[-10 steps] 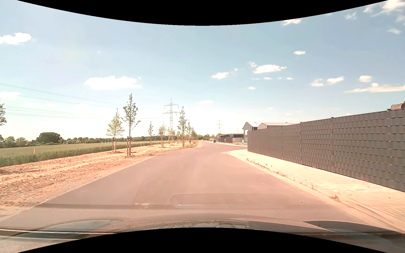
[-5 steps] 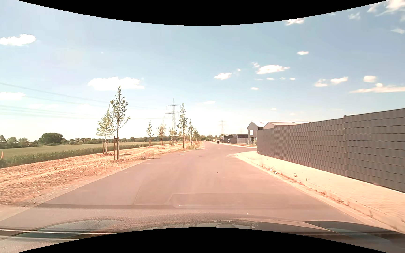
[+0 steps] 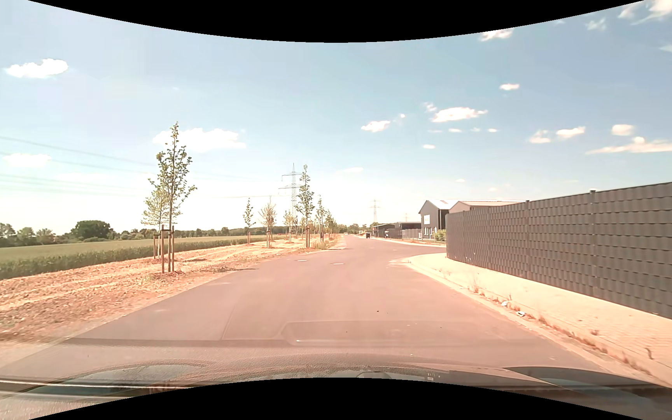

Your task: Follow the waypoints while adhering to traffic rules and regulations

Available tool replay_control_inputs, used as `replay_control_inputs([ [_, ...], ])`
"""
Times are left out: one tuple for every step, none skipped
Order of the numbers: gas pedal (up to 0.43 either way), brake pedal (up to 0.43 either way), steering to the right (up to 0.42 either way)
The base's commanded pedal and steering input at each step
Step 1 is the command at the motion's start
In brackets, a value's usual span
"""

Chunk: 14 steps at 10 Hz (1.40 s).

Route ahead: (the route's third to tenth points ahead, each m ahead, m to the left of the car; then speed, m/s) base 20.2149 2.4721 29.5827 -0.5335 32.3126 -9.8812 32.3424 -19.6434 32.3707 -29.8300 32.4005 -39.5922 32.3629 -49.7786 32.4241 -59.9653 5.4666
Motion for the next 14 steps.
replay_control_inputs([
  [0.047, 0.0, -0.03],
  [0.047, 0.0, -0.033],
  [0.047, 0.0, -0.031],
  [0.047, 0.0, -0.026],
  [0.067, 0.0, -0.017],
  [0.098, 0.0, -0.008],
  [0.098, 0.0, 0.001],
  [0.098, 0.0, 0.004],
  [0.118, 0.0, 0.004],
  [0.118, 0.0, 0.007],
  [0.118, 0.0, 0.018],
  [0.118, 0.0, 0.022],
  [0.118, 0.0, 0.022],
  [0.118, 0.0, 0.023],
])
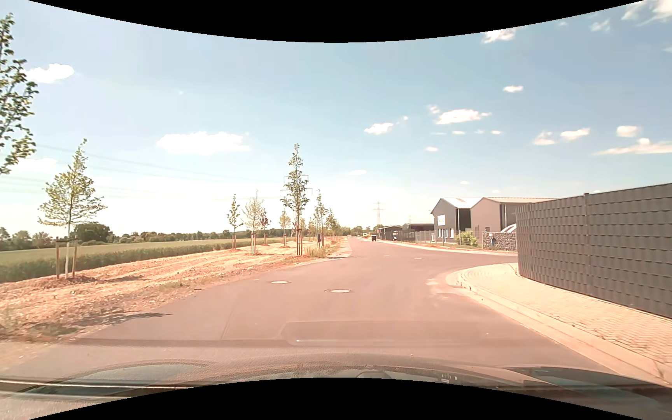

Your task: Follow the waypoints while adhering to traffic rules and regulations

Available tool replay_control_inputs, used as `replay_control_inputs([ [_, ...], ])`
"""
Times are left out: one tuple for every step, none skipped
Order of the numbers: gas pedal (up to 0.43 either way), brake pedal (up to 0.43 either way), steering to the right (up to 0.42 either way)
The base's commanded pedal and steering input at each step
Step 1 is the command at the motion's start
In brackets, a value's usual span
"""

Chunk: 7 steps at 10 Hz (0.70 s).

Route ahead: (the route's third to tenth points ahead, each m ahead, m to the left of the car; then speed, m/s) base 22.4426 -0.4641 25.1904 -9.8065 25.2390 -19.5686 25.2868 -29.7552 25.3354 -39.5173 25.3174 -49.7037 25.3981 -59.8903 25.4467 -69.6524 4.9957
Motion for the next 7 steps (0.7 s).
replay_control_inputs([
  [0.118, 0.0, 0.024],
  [0.118, 0.0, 0.028],
  [0.118, 0.0, 0.032],
  [0.118, 0.0, 0.033],
  [0.118, 0.0, 0.033],
  [0.118, 0.0, 0.033],
  [0.118, 0.0, 0.035],
])
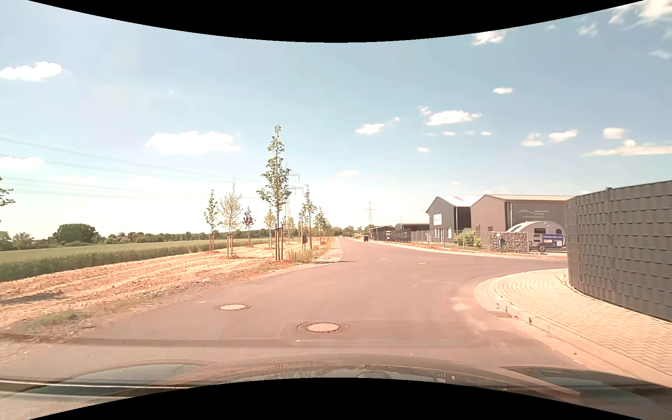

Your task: Follow the waypoints while adhering to traffic rules and regulations

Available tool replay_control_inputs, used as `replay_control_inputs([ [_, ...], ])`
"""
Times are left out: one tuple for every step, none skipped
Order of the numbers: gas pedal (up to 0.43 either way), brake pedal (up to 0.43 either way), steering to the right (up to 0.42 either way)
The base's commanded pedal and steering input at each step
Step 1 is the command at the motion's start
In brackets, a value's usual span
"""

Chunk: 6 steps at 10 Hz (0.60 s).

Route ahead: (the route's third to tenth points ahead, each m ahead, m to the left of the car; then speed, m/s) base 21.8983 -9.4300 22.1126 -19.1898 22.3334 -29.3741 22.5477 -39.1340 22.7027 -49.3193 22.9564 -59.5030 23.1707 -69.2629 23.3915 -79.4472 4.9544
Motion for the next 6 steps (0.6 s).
replay_control_inputs([
  [0.118, 0.0, 0.041],
  [0.118, 0.0, 0.047],
  [0.118, 0.0, 0.05],
  [0.11, 0.0, 0.051],
  [0.098, 0.0, 0.054],
  [0.098, 0.0, 0.058],
])
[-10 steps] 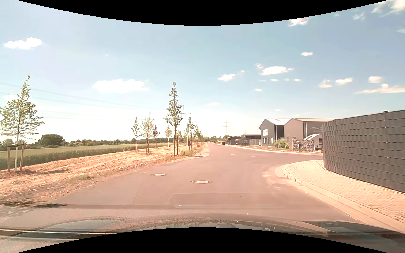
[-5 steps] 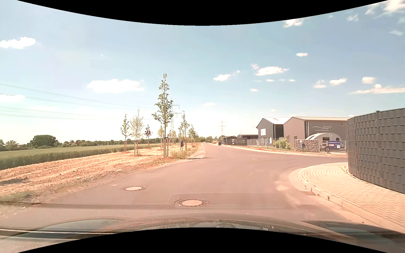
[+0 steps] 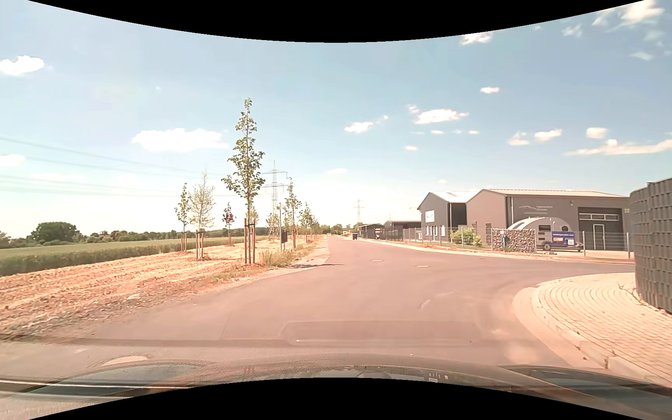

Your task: Follow the waypoints while adhering to traffic rules and regulations

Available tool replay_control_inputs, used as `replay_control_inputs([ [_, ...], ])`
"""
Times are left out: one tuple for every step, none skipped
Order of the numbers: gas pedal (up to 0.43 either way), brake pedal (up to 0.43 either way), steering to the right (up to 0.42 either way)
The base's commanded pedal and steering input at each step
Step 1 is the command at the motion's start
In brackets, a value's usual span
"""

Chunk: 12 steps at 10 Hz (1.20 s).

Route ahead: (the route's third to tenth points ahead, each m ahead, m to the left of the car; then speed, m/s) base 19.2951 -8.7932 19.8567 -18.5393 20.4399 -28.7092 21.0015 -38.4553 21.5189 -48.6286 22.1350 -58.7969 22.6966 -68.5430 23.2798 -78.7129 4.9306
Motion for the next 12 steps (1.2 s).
replay_control_inputs([
  [0.079, 0.0, 0.064],
  [0.059, 0.0, 0.066],
  [0.047, 0.0, 0.067],
  [0.039, 0.0, 0.073],
  [0.039, 0.0, 0.08],
  [0.039, 0.0, 0.088],
  [0.047, 0.0, 0.098],
  [0.047, 0.0, 0.116],
  [0.047, 0.0, 0.133],
  [0.047, 0.0, 0.148],
  [0.047, 0.0, 0.152],
  [0.059, 0.0, 0.153],
])
